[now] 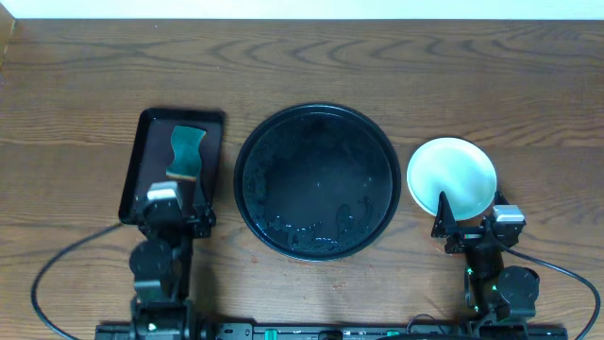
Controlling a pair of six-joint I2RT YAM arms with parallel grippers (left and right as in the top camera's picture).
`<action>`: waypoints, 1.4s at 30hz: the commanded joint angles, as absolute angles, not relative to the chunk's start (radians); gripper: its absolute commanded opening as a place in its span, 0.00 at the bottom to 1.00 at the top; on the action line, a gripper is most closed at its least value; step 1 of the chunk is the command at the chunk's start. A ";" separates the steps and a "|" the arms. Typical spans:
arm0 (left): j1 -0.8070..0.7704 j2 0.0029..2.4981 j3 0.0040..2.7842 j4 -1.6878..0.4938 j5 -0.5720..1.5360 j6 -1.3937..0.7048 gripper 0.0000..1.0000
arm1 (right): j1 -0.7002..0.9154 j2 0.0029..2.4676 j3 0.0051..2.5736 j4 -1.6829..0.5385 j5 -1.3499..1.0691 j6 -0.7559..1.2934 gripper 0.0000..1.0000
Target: Clean dirty plates on tray and stack at the side
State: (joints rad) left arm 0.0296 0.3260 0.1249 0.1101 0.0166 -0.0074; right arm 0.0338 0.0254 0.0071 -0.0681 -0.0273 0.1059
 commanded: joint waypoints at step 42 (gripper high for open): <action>0.021 0.006 0.004 -0.071 0.007 0.038 0.75 | 0.024 0.025 0.006 -0.072 -0.035 0.118 0.99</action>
State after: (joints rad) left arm 0.0242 0.0113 0.0135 -0.0223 0.0235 0.0269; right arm 0.0338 0.0257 0.0071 -0.0681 -0.0277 0.1059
